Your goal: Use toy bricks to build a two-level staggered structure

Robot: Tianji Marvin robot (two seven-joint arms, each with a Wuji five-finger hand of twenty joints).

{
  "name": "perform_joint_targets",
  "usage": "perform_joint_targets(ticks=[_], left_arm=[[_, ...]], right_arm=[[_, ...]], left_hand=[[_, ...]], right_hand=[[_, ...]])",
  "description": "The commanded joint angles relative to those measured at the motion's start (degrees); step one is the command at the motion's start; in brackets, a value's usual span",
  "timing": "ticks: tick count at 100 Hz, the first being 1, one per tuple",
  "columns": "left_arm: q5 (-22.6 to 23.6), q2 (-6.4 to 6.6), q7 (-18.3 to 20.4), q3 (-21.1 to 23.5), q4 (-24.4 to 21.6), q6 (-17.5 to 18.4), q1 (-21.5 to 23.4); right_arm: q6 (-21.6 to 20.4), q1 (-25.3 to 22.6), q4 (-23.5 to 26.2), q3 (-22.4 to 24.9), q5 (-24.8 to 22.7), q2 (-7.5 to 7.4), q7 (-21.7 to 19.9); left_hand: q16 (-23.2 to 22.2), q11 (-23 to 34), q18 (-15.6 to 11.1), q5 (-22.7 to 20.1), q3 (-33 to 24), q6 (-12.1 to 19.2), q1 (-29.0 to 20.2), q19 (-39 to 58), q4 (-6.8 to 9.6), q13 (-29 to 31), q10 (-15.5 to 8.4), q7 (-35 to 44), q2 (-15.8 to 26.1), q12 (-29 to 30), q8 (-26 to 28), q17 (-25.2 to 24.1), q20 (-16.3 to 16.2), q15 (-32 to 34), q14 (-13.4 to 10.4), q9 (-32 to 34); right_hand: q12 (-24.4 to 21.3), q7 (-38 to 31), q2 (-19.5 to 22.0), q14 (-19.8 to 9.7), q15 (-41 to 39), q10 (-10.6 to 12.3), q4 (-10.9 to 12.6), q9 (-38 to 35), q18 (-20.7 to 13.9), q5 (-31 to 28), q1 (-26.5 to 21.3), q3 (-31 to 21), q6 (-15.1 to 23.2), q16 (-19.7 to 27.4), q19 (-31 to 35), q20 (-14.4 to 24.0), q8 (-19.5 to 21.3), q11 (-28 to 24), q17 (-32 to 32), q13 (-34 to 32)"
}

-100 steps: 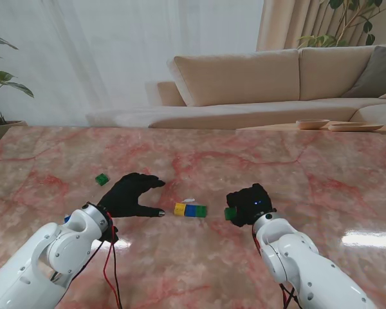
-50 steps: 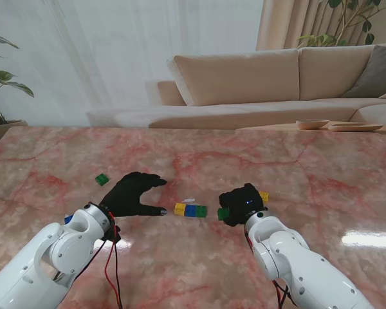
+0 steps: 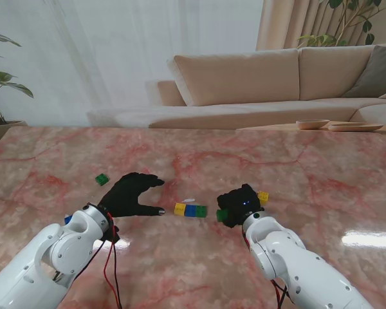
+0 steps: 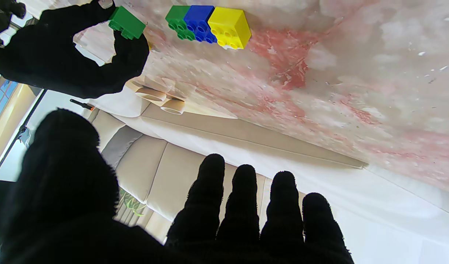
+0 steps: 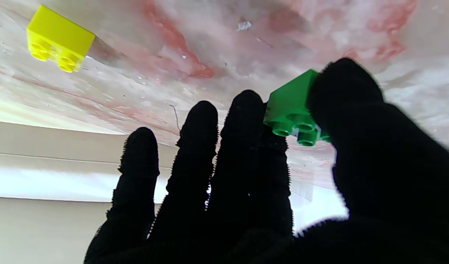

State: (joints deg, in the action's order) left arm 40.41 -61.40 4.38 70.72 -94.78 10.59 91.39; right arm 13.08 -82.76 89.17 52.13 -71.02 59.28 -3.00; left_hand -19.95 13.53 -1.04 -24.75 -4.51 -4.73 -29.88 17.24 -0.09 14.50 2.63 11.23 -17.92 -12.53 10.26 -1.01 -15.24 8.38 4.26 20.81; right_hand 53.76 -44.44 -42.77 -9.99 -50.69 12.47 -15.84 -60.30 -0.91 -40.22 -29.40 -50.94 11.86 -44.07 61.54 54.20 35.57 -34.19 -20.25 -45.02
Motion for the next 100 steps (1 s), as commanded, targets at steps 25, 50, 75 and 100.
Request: perform_joint_targets(ticks=[25, 50, 75, 100], left_arm=[[-0.2, -0.06, -0.1, -0.1, 0.1, 0.1, 0.5], [-0.3, -0.11, -0.3, -0.2, 0.2, 0.3, 0.3], [-0.2, -0.11, -0.3, -0.2, -0.1, -0.2, 0.4], [-0.1, -0.11, -0.3, -0.3, -0.1, -0.3, 0.4]], right_arm=[[1.2, 1.7, -1.8, -2.2, 1.2, 0.17, -0.3], [1.8, 3.4, -2.7, -3.8, 1.5, 0.16, -0.9], [2.0, 4.8, -4.1, -5.5, 1.9, 0.12, -1.0], [2.1, 5.0, -4.1, -5.9, 1.2, 0.0, -1.4]], left_hand=[[0.9, -1.2, -2.7, -0.8, -1.2, -1.3, -0.5, -2.5, 0.52, -2.2, 0.3, -1.1, 2.2, 0.7, -0.7, 0.0, -0.1, -1.8, -2.5, -1.3], [0.9, -1.1, -2.7, -0.8, -1.3, -1.3, -0.5, -2.7, 0.5, -2.1, 0.4, -1.1, 2.2, 0.6, -0.7, 0.0, -0.2, -1.8, -2.5, -1.2], [0.9, -1.1, -2.7, -0.9, -1.4, -1.3, -0.5, -2.7, 0.43, -2.1, 0.4, -1.0, 2.1, 0.6, -0.7, 0.1, -0.3, -1.7, -2.4, -1.1], [0.9, -1.1, -2.8, -0.8, -1.4, -1.2, -0.4, -2.9, 0.35, -2.1, 0.3, -1.0, 2.0, 0.6, -0.7, 0.0, -0.2, -1.7, -2.5, -1.2]], right_hand=[[0.8, -5.5, 4.5, -0.1, -1.1, 0.0, 1.1, 0.9, 0.7, -4.5, -0.5, -4.6, 7.3, -0.9, 1.4, 0.9, 2.2, -0.9, 0.8, 0.1], [0.6, -5.3, 4.8, -0.1, -1.0, 0.0, 1.2, 1.7, 0.7, -3.8, -0.3, -4.1, 7.0, -0.9, 1.1, 0.9, 2.2, -0.9, 1.3, 0.7], [0.4, -5.2, 4.9, -0.1, -0.9, -0.1, 1.4, 2.5, 0.6, -3.1, -0.4, -3.6, 6.7, -0.8, 0.9, 0.9, 2.3, -1.0, 1.7, 1.3], [0.1, -5.0, 4.9, -0.2, -0.9, -0.1, 1.5, 3.2, 0.5, -2.4, -0.3, -3.2, 6.6, -0.6, 0.7, 0.9, 2.3, -1.2, 1.9, 1.7]])
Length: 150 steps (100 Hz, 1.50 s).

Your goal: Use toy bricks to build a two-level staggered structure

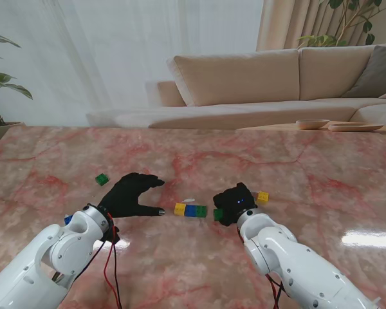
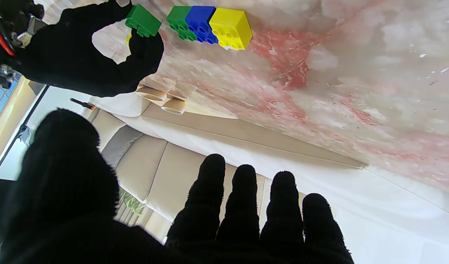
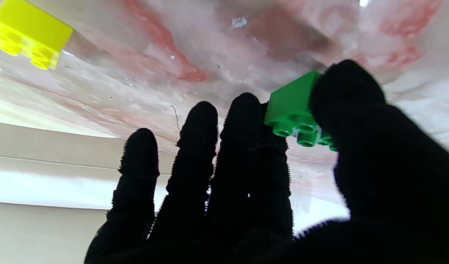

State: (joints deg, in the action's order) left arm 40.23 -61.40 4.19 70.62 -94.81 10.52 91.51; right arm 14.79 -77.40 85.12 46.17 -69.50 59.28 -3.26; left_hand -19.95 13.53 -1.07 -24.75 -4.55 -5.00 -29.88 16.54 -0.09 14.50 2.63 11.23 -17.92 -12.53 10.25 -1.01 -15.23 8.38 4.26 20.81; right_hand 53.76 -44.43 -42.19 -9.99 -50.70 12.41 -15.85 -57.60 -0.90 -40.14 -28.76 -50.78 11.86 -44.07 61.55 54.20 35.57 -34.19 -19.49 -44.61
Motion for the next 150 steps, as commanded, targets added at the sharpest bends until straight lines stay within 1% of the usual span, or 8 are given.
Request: perform_joint_targets(ticks=[1, 22, 42, 116, 122, 131, 142, 150], left_arm=[[0.1, -0.11, -0.1, -0.2, -0.1, -0.2, 0.3], [0.9, 0.06, 0.6, 0.2, -1.5, -0.9, 1.3], [-1.9, 0.03, 1.8, 0.2, -2.7, -0.5, 1.9], [-2.5, 0.08, 2.3, 0.6, -0.9, -0.7, 1.3], [-2.5, 0.11, 2.4, 0.8, -1.0, -0.6, 1.4], [-2.3, 0.13, 2.4, 1.0, -1.0, -0.5, 1.6], [-2.2, 0.15, 2.5, 1.1, -1.1, -0.6, 1.8], [-2.3, 0.16, 2.6, 1.2, -1.2, -0.6, 1.8]], right_arm=[[0.4, -0.3, 0.0, 0.1, -0.4, -0.01, -1.1], [0.3, -0.1, 0.1, -0.2, -0.7, -0.06, -1.5], [2.1, 1.4, -0.8, -2.3, 0.1, 0.17, -1.3], [8.0, 8.1, -5.7, -10.6, 5.6, 1.25, -0.9], [8.5, 8.5, -5.9, -11.1, 5.8, 1.28, -1.1], [8.8, 8.6, -5.8, -11.4, 5.9, 1.24, -1.6], [9.0, 8.7, -5.6, -11.6, 5.9, 1.19, -2.2], [9.1, 8.7, -5.5, -11.7, 5.9, 1.17, -2.4]], left_hand=[[0.9, -1.1, -2.8, -0.8, -1.4, -0.9, -0.4, -2.2, 0.35, -2.1, 0.3, -1.0, 2.1, 0.6, -0.7, 0.0, -0.2, -1.7, -2.5, -1.2], [0.9, -1.1, -2.7, -0.8, -1.5, -0.9, -0.3, -2.2, 0.33, -2.1, 0.2, -1.0, 2.1, 0.7, -0.7, 0.0, -0.3, -1.8, -2.6, -1.2], [0.9, -1.2, -2.8, -0.8, -1.6, -1.0, -0.4, -2.3, 0.37, -2.1, 0.2, -1.1, 2.1, 0.7, -0.7, 0.0, -0.3, -1.8, -2.6, -1.2], [0.9, -1.1, -2.9, -0.8, -1.8, -1.0, -0.4, -2.8, 0.25, -2.2, 0.3, -1.0, 1.8, 0.6, -0.8, 0.0, -0.3, -1.7, -2.5, -1.3], [0.9, -1.1, -2.9, -0.7, -1.8, -1.0, -0.3, -2.8, 0.23, -2.3, 0.2, -1.1, 1.9, 0.6, -0.8, 0.0, -0.3, -1.8, -2.6, -1.3], [0.9, -1.1, -2.9, -0.7, -1.8, -1.0, -0.4, -2.9, 0.2, -2.2, 0.1, -1.0, 1.9, 0.6, -0.8, 0.0, -0.3, -1.7, -2.7, -1.3], [0.9, -1.1, -2.9, -0.6, -1.9, -1.0, -0.3, -2.9, 0.18, -2.3, 0.1, -1.1, 1.9, 0.7, -0.8, 0.0, -0.3, -1.8, -2.7, -1.4], [0.9, -1.1, -2.9, -0.6, -1.8, -0.9, -0.3, -3.0, 0.16, -2.3, 0.1, -1.0, 1.9, 0.7, -0.8, 0.0, -0.3, -1.8, -2.7, -1.4]], right_hand=[[0.1, -5.0, 4.3, -0.2, -0.9, 0.0, 1.5, 0.5, 0.5, -2.5, -0.9, -3.4, 6.6, -0.6, 0.7, 0.9, 2.3, -1.3, 1.2, 1.3], [-0.1, -4.9, 4.5, -0.1, -0.8, -0.1, 1.5, 1.1, 0.5, -2.0, -0.7, -2.9, 6.3, -0.5, 0.6, 0.9, 2.4, -1.4, 1.4, 1.7], [-0.3, -4.9, 4.7, -0.1, -0.9, -0.1, 1.6, 1.6, 0.5, -1.6, -0.4, -2.2, 6.1, -0.5, 0.6, 1.0, 2.5, -1.7, 1.6, 1.9], [-4.0, -1.6, 6.1, 0.1, -1.1, -0.6, 2.9, 6.3, 0.1, 0.7, 1.4, 1.7, 3.1, -0.1, 0.0, 1.1, 3.8, -3.1, 3.6, 5.2], [-7.5, 1.5, 6.4, 0.2, -1.0, -0.7, 3.7, 7.7, 0.2, 0.6, 2.0, 2.6, 1.9, 0.1, -0.3, 1.2, 5.8, -4.1, 4.1, 5.9], [-8.1, 4.3, 7.2, 0.2, -0.8, -1.0, 5.2, 9.5, 0.0, 1.1, 3.0, 3.8, 0.4, 0.1, -0.4, 1.3, 7.0, -3.9, 4.5, 7.2], [-8.6, 8.4, 8.7, 0.4, -0.7, -1.4, 9.5, 11.5, -0.1, 1.5, 4.5, 6.5, -1.3, 0.2, -0.8, 1.4, 9.1, -3.6, 5.1, 8.6], [-8.9, 9.4, 9.1, 0.4, -0.6, -1.4, 10.4, 12.3, -0.2, 1.9, 4.2, 9.4, -1.5, 0.2, -1.0, 1.5, 10.1, -3.5, 5.4, 9.2]])
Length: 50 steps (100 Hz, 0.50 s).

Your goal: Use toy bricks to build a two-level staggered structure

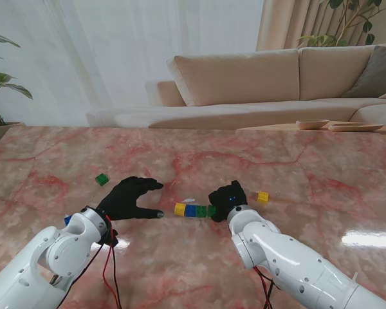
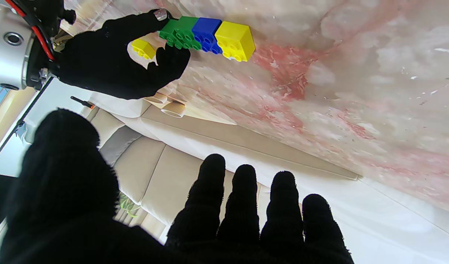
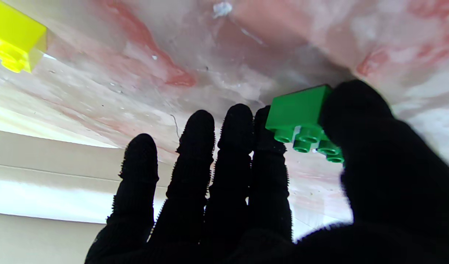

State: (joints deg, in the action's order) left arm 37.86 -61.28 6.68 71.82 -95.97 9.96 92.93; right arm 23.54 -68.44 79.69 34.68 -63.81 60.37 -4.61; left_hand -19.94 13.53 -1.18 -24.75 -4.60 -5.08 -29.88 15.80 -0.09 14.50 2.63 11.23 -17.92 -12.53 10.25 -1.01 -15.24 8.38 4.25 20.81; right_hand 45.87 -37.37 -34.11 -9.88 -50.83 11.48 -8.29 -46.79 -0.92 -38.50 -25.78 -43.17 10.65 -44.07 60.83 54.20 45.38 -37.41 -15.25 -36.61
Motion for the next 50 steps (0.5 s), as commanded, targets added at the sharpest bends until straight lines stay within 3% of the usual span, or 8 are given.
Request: perform_joint_targets(ticks=[1, 50], left_arm=[[0.1, 0.05, 0.1, 0.0, 0.0, 0.0, 0.4], [0.0, 0.13, 0.5, 0.1, -0.1, 0.1, 0.5]], right_arm=[[0.4, -0.2, -0.1, -0.2, 0.2, 0.09, -1.1], [-1.4, -0.1, -0.4, -0.4, 0.5, -0.01, -0.9]], left_hand=[[0.9, -1.1, -2.8, -0.6, -1.8, -0.8, -0.3, -2.2, 0.17, -2.3, 0.1, -1.1, 1.9, 0.7, -0.8, 0.0, -0.3, -1.8, -2.8, -1.4], [1.0, -1.3, -2.9, -0.6, -1.9, -0.9, -0.3, -3.2, 0.22, -2.4, 0.1, -1.1, 2.0, 0.7, -0.8, -0.2, -0.2, -1.9, -2.7, -1.5]], right_hand=[[-1.0, 2.4, 1.1, 0.3, -0.5, -0.5, 2.9, 1.5, -0.1, 0.3, 1.2, 2.1, -0.3, 0.2, -0.3, 1.5, 0.4, -0.3, 1.2, 1.2], [-1.5, 4.4, 0.1, 0.3, 0.2, -0.6, 4.2, 3.8, -0.5, 2.0, 0.2, 5.8, -0.7, 0.5, -1.0, 1.5, 1.1, 0.2, 1.7, 2.8]])
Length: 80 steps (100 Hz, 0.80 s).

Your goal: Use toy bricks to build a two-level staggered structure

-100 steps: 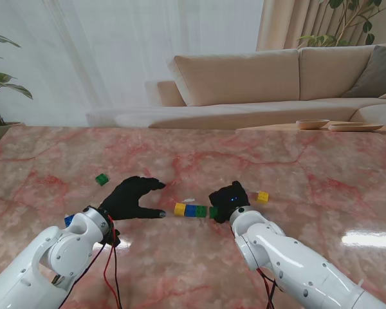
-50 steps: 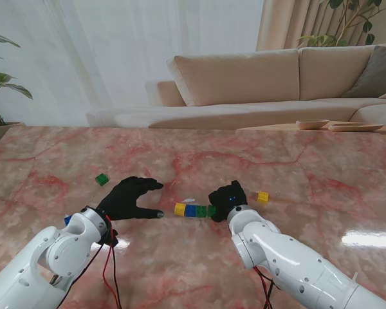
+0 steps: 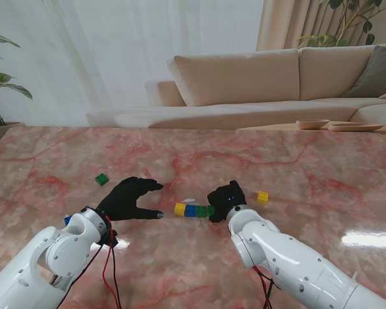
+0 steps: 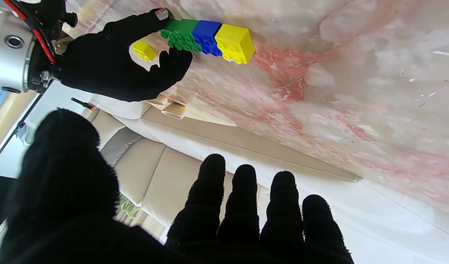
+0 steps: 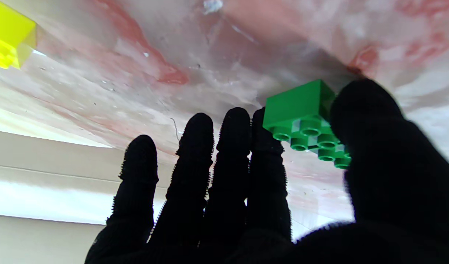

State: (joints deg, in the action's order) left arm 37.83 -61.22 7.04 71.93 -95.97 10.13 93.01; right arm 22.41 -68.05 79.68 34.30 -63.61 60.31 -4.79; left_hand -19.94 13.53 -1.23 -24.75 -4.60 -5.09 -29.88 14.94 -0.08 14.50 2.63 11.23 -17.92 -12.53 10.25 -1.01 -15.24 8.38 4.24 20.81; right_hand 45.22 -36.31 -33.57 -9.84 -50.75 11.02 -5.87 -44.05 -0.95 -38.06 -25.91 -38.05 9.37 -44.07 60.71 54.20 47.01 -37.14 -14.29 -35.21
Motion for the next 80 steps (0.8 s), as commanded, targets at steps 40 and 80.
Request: perform_joint_targets(ticks=[40, 80], left_arm=[[0.0, 0.12, 0.4, 0.1, -0.1, 0.1, 0.5], [-0.1, 0.18, 0.7, 0.5, -0.1, 0.4, 0.7]], right_arm=[[-1.7, -0.2, -1.1, -0.3, 0.7, 0.3, 1.3], [-1.3, 0.6, -1.8, -1.4, 1.3, 0.44, 1.4]], left_hand=[[1.0, -1.3, -3.0, -0.5, -1.9, -0.9, -0.3, -3.2, 0.19, -2.5, 0.2, -1.2, 2.0, 0.7, -0.8, -0.2, -0.4, -2.0, -2.8, -1.6], [1.0, -1.3, -2.9, -0.4, -1.9, -0.8, -0.3, -3.8, 0.13, -2.6, 0.2, -1.2, 2.0, 0.7, -0.8, -0.3, -0.6, -2.0, -2.8, -1.7]], right_hand=[[-0.6, -1.1, -2.4, -0.3, -0.5, 1.0, -6.2, -3.6, -0.7, -0.9, -0.9, -12.7, 3.8, 0.2, 1.0, 1.9, -2.3, -0.7, -2.1, -2.3], [-0.5, -0.2, -1.8, -0.1, -0.3, 0.6, -4.0, -2.1, -0.8, -0.2, 0.7, -11.6, 2.3, 0.1, 1.0, 1.7, -3.0, -0.3, -1.1, -0.9]])
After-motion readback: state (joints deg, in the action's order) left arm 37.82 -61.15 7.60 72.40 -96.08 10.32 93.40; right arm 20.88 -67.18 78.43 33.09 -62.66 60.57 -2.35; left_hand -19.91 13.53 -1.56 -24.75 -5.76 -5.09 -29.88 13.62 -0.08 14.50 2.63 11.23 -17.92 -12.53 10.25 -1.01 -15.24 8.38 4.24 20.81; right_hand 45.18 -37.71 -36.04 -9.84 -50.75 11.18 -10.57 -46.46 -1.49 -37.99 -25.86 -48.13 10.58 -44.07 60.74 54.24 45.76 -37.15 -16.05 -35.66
